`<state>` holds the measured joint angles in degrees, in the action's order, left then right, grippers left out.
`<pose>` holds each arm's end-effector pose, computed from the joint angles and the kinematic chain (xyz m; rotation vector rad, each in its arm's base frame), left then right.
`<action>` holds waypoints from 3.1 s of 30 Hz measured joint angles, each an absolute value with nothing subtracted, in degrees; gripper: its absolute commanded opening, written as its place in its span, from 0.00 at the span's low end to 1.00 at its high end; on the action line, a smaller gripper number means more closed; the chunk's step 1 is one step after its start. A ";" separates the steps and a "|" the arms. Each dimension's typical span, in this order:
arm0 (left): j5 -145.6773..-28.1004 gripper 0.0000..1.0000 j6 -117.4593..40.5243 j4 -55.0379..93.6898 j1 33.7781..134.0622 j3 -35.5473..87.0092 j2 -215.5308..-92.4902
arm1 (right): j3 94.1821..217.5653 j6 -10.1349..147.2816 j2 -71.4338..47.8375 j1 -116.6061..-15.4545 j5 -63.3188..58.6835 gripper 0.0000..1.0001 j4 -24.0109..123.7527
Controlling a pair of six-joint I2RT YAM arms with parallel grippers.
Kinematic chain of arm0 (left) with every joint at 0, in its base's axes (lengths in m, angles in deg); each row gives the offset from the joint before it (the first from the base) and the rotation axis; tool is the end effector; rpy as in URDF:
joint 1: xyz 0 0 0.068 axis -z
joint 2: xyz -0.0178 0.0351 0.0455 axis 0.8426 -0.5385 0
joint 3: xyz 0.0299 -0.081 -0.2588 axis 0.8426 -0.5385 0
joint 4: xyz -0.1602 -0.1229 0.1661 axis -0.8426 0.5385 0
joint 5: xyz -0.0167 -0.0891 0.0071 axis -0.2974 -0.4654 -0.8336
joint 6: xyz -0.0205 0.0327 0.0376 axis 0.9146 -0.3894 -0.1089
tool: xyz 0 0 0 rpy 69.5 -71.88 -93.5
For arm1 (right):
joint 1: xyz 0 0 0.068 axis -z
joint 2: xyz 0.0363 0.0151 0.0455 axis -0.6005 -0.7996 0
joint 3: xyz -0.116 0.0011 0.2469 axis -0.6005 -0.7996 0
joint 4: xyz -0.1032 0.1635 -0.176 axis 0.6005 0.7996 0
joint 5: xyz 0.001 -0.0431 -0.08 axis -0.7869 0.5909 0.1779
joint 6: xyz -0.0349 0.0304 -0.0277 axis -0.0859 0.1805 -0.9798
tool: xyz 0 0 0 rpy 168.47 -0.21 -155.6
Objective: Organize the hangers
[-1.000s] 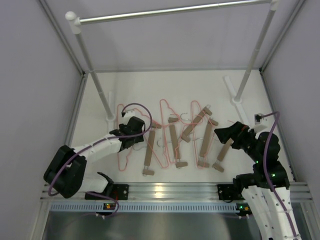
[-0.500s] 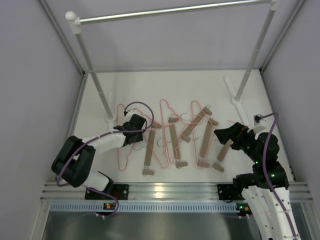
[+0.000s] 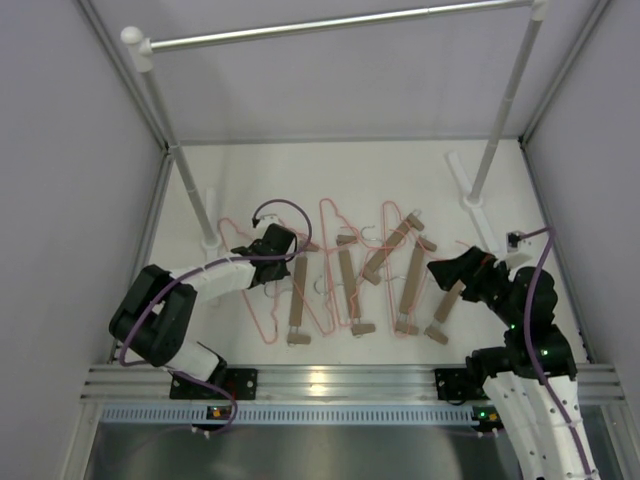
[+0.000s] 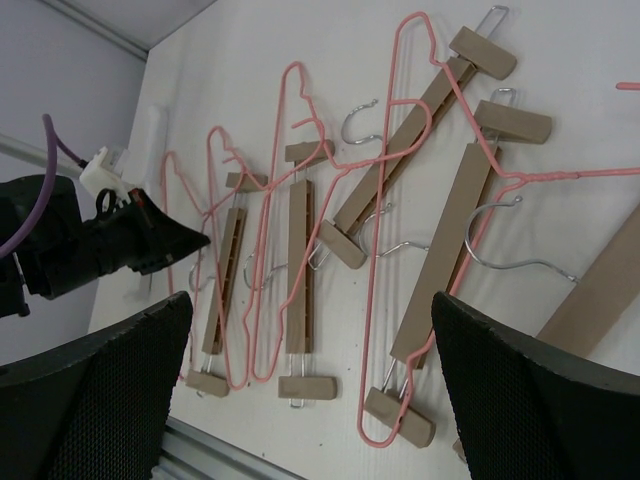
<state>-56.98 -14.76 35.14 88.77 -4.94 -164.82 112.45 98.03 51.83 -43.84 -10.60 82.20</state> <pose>0.2417 -0.1319 0.1560 -0.2192 2.4751 0.0111 0.0907 0.0209 0.2793 0.3012 1.9271 0.7698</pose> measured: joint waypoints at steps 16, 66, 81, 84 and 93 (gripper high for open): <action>-61.59 0.00 -15.98 39.28 88.58 -1.99 -161.13 | 112.45 98.42 52.40 -43.84 -10.64 0.99 82.20; -81.35 0.00 -0.01 37.37 88.58 46.57 -150.90 | 124.64 97.33 46.98 -43.84 -10.27 1.00 82.40; -77.79 0.00 1.46 31.76 88.58 47.16 -151.64 | 126.54 96.85 46.61 -43.84 -10.25 0.99 83.23; -76.69 0.00 1.46 31.43 88.42 47.16 -151.64 | 126.65 96.83 46.58 -43.84 -10.25 0.99 83.30; -72.82 0.00 1.98 30.88 87.81 47.16 -152.54 | 128.34 96.72 46.21 -43.84 -10.36 1.00 83.65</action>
<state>-72.82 1.98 30.88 87.81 47.16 -152.54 128.34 96.72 46.21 -43.84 -10.36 83.65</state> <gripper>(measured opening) 0.027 0.993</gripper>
